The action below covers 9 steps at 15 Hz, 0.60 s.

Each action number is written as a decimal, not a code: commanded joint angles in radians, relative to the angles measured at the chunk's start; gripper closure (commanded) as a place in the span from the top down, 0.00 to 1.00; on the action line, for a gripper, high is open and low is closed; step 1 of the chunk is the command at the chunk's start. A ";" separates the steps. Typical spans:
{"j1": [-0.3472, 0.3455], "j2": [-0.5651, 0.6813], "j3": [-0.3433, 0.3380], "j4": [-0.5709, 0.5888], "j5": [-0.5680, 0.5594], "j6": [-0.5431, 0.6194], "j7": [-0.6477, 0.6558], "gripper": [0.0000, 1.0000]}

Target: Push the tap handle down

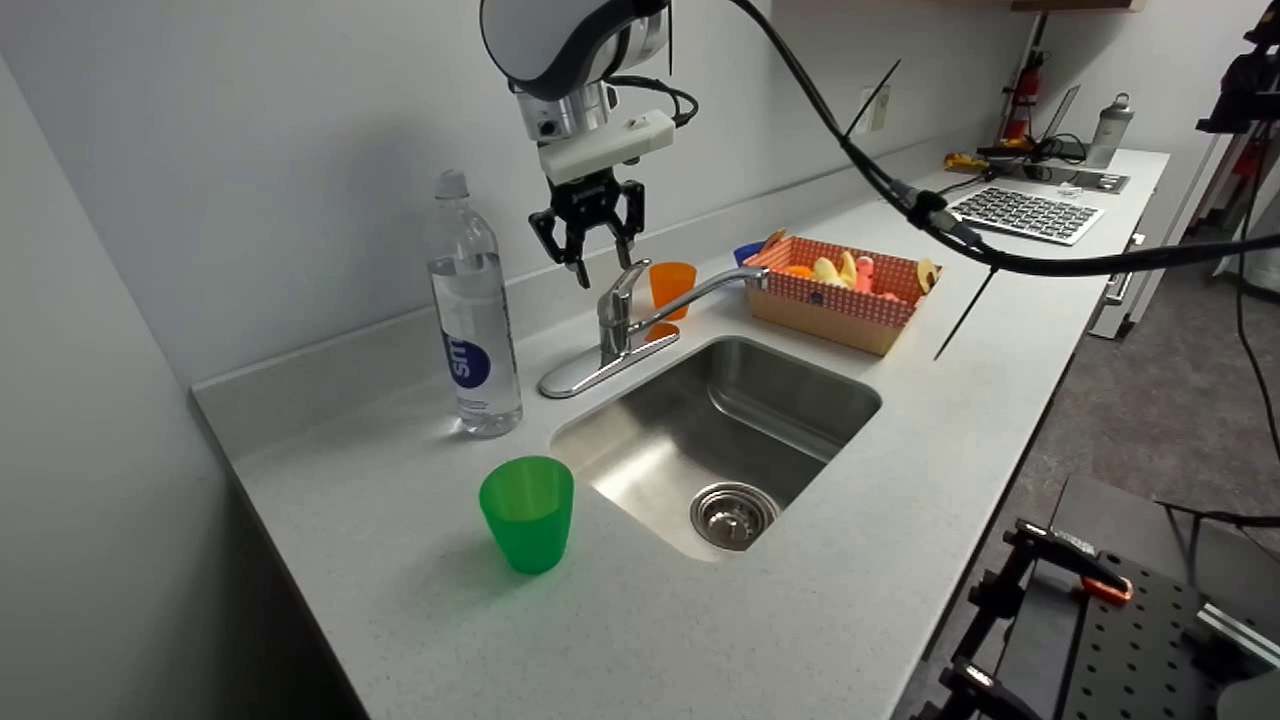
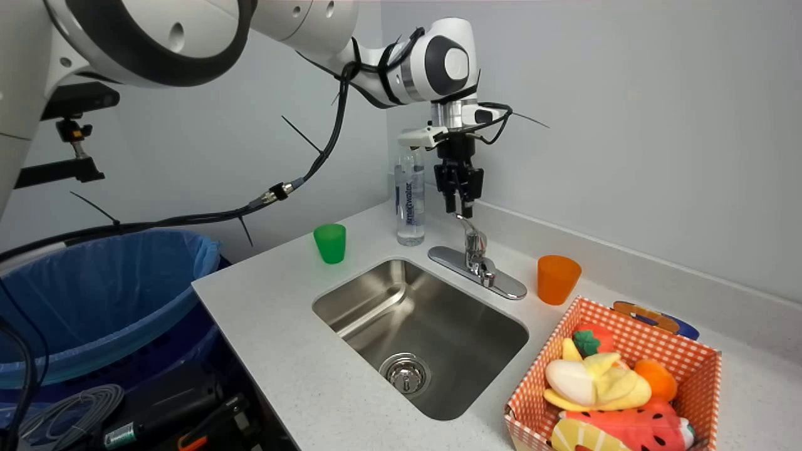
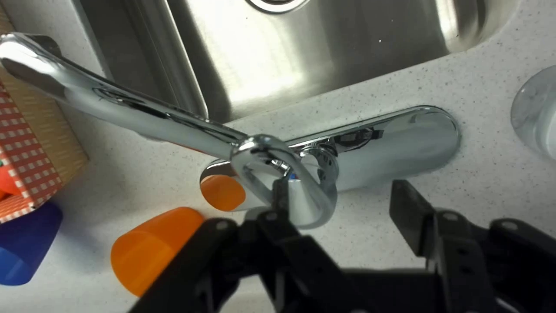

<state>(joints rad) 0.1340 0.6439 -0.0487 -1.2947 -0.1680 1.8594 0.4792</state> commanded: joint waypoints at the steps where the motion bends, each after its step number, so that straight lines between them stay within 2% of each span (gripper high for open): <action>1: 0.015 -0.044 -0.015 -0.045 0.006 0.030 0.032 0.93; 2: 0.012 -0.043 -0.017 -0.040 0.009 0.034 0.040 1.00; 3: 0.008 -0.042 -0.019 -0.034 0.013 0.030 0.047 0.87; 4: 0.007 -0.041 -0.022 -0.030 0.014 0.024 0.056 0.62; 6: 0.007 -0.039 -0.029 -0.030 0.012 0.021 0.070 0.60; 9: 0.003 -0.037 -0.035 -0.029 0.014 0.018 0.071 0.35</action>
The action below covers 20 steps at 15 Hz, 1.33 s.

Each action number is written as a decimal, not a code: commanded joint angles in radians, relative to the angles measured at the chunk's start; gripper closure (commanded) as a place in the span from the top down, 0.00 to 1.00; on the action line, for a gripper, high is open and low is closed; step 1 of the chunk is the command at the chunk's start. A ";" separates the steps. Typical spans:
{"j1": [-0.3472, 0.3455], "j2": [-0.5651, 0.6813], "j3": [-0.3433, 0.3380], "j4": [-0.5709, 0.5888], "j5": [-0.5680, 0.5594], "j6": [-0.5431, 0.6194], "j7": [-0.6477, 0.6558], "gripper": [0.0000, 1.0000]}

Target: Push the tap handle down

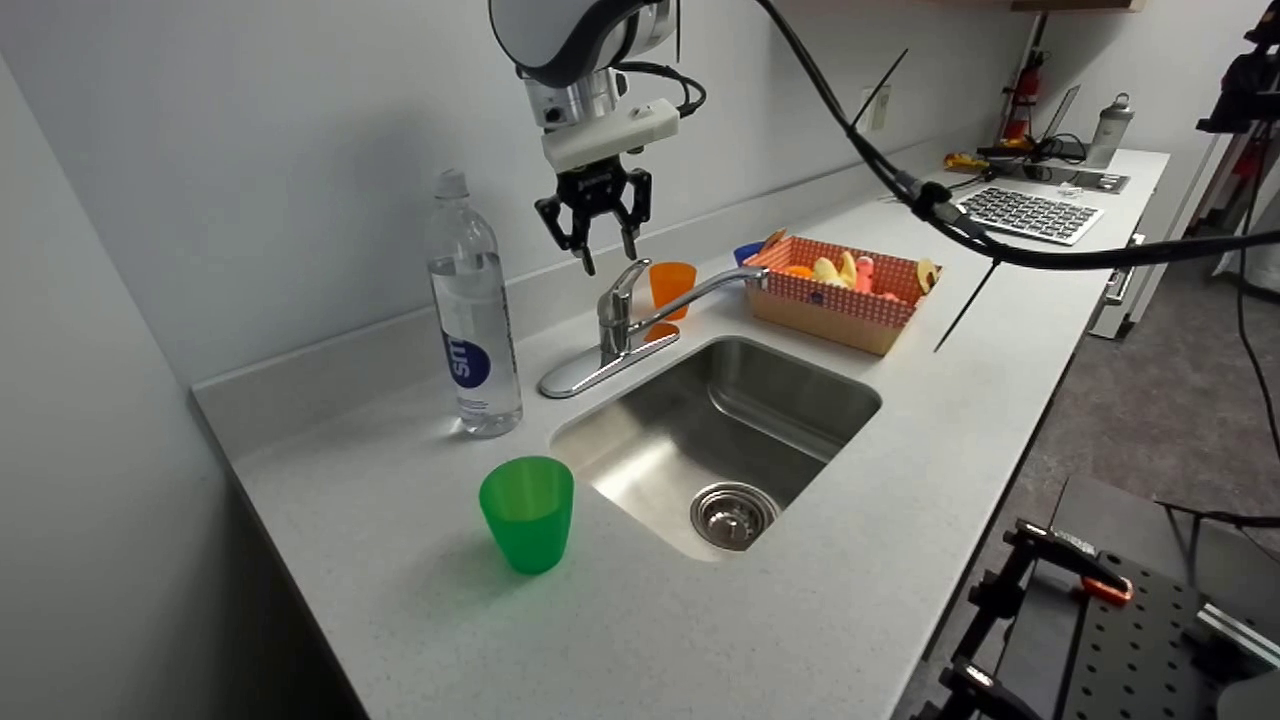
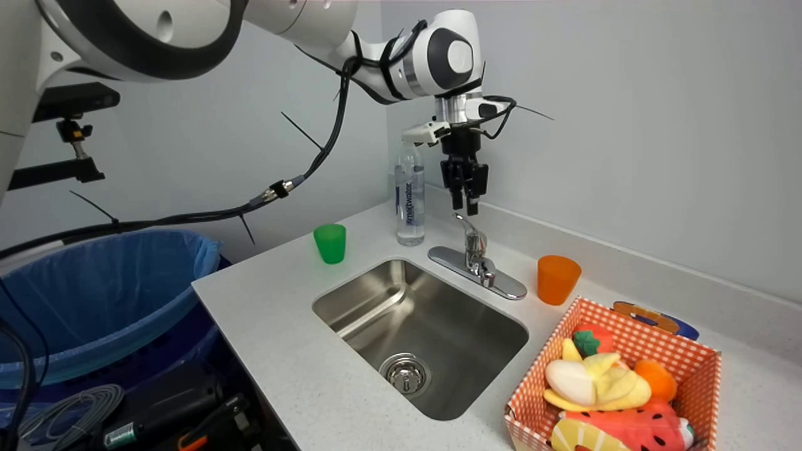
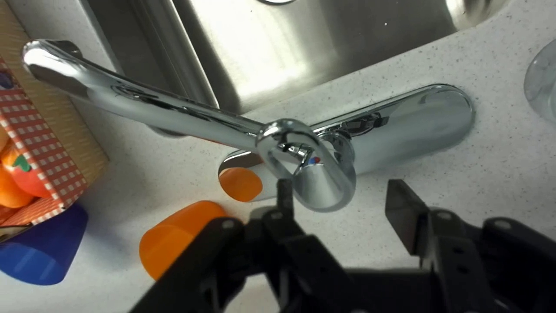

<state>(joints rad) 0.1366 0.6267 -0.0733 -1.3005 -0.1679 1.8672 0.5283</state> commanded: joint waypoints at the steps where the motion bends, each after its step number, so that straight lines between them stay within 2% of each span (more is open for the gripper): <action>1: -0.001 -0.021 -0.011 -0.024 0.016 0.008 0.020 0.28; 5: -0.014 -0.048 -0.014 -0.038 0.017 -0.001 -0.002 0.00; 10: -0.029 -0.102 -0.026 -0.111 0.004 -0.015 -0.025 0.00; 20: -0.034 -0.166 0.001 -0.313 0.002 0.131 -0.119 0.00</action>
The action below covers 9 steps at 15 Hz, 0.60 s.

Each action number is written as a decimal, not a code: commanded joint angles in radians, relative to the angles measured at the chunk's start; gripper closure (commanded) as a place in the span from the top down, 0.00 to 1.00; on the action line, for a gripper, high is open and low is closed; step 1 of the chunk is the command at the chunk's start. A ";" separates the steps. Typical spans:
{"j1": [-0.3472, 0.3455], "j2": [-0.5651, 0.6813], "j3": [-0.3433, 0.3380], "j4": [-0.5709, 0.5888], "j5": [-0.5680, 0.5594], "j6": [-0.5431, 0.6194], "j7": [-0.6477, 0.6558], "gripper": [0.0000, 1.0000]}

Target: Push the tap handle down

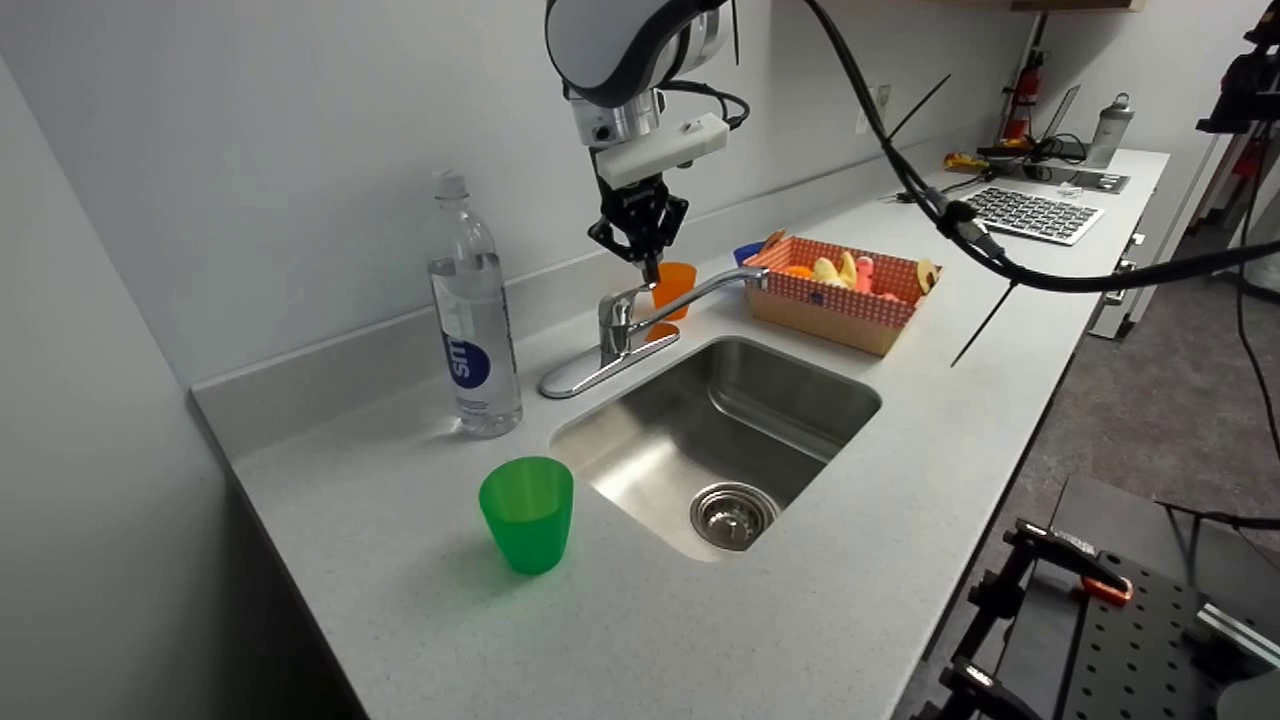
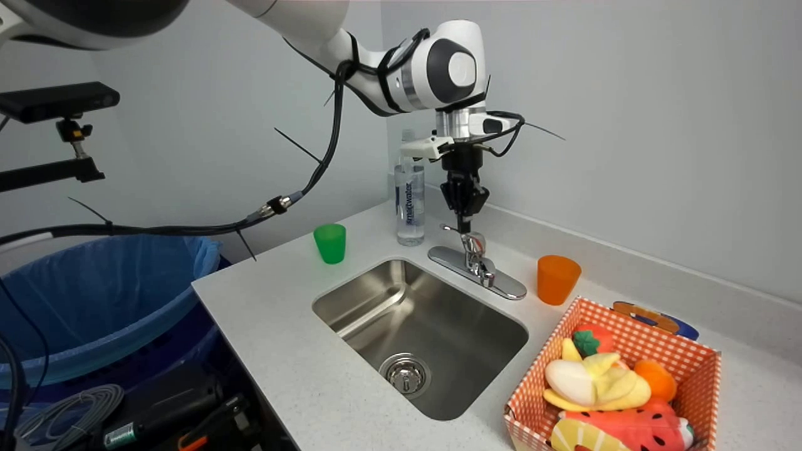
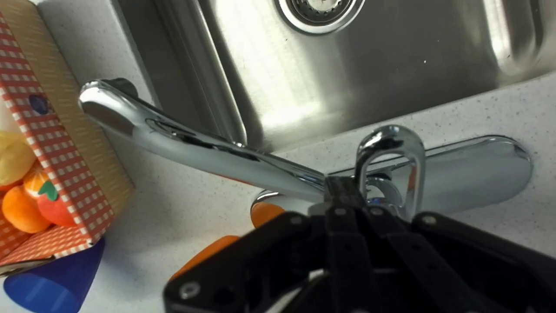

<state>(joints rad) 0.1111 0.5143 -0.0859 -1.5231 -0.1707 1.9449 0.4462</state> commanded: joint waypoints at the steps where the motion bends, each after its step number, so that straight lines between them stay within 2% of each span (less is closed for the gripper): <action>1: -0.009 -0.058 0.015 -0.105 0.007 0.057 -0.049 0.00; 4: -0.007 -0.070 0.018 -0.155 0.001 0.077 -0.075 0.00; 9: -0.021 -0.102 0.017 -0.161 0.014 0.108 -0.113 0.00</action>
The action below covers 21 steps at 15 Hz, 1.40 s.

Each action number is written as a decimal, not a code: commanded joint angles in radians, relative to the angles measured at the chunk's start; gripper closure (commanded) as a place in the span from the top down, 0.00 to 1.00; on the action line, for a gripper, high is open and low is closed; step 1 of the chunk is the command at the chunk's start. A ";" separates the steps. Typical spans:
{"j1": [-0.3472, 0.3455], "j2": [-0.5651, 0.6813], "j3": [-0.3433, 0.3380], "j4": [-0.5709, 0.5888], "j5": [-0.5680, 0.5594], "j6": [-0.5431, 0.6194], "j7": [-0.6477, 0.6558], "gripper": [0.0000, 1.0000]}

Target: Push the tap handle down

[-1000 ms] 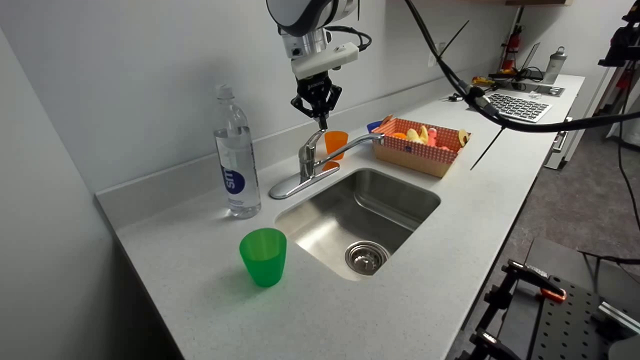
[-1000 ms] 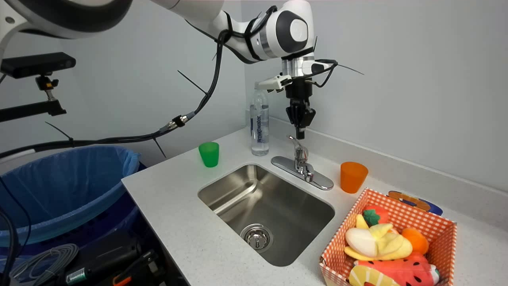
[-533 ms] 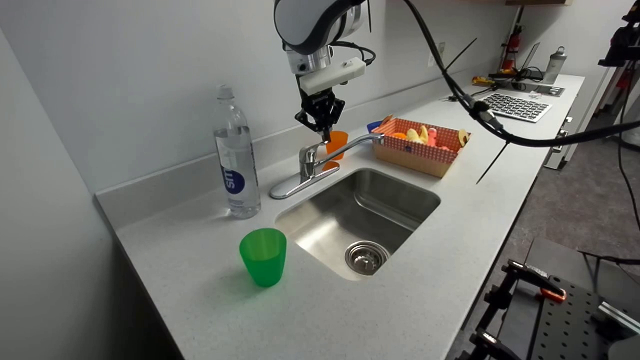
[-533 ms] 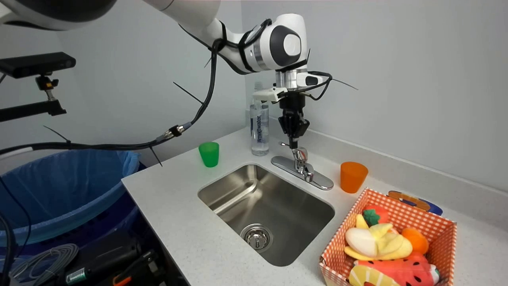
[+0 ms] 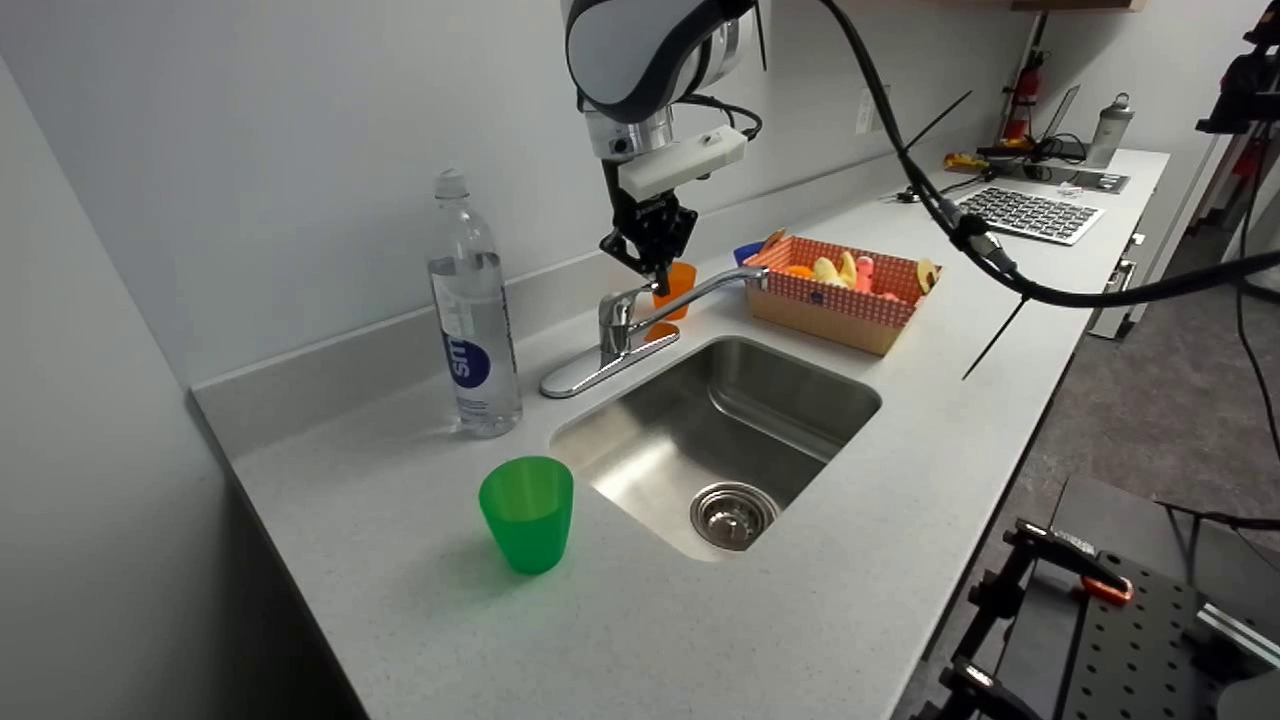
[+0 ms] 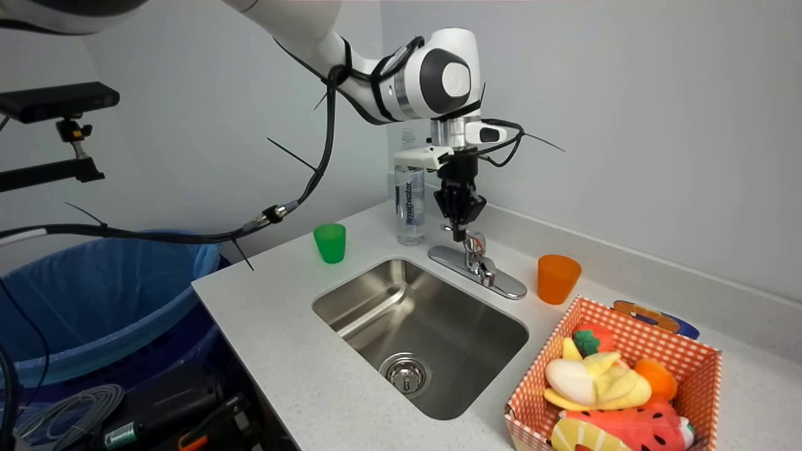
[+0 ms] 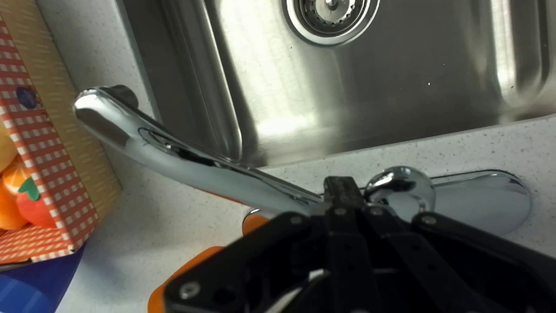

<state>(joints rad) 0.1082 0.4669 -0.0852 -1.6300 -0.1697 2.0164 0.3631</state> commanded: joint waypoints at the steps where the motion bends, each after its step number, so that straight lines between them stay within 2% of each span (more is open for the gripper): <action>1: -0.020 -0.062 0.017 -0.050 0.018 0.038 -0.035 0.00; 11: -0.036 -0.082 0.034 -0.013 0.141 0.040 -0.019 0.00; 15: -0.027 -0.070 0.031 -0.010 0.134 0.007 -0.006 0.00; 21: -0.022 -0.064 0.030 -0.049 0.116 0.023 -0.016 0.00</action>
<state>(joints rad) 0.0931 0.4133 -0.0654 -1.6455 -0.0466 2.0329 0.3556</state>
